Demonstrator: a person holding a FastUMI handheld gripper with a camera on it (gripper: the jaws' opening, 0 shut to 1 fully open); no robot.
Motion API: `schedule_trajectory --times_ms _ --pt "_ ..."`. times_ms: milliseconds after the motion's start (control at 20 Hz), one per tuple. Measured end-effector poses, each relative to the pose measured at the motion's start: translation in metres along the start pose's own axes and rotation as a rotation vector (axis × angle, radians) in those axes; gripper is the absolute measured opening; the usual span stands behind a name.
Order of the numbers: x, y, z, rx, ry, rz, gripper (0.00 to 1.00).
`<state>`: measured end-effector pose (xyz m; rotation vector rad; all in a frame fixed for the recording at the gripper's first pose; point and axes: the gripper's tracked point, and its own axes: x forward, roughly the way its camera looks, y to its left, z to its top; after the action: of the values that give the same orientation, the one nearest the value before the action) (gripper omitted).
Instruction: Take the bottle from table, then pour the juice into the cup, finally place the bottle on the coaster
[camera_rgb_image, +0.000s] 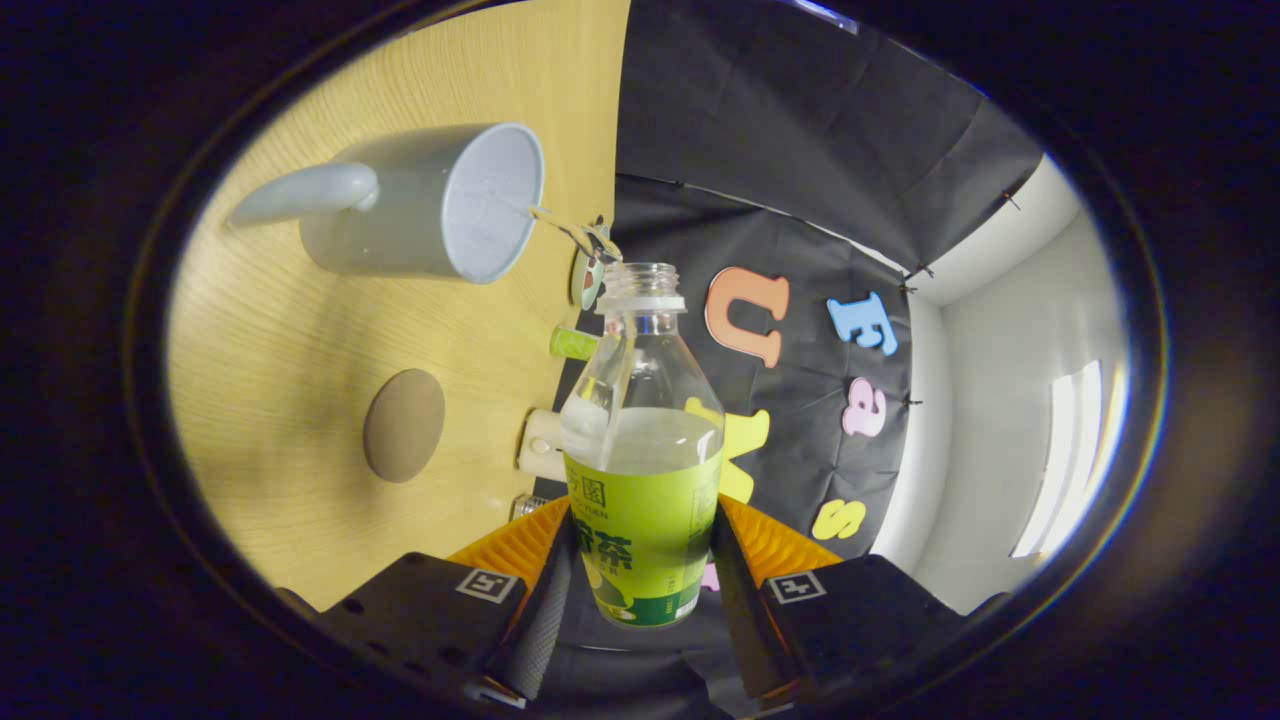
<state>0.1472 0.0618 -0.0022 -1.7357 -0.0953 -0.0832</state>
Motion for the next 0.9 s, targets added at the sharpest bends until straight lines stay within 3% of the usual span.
schedule_trajectory --times_ms 900 --pt "0.005 -0.014 0.003 -0.075 -0.024 -0.034 0.76"
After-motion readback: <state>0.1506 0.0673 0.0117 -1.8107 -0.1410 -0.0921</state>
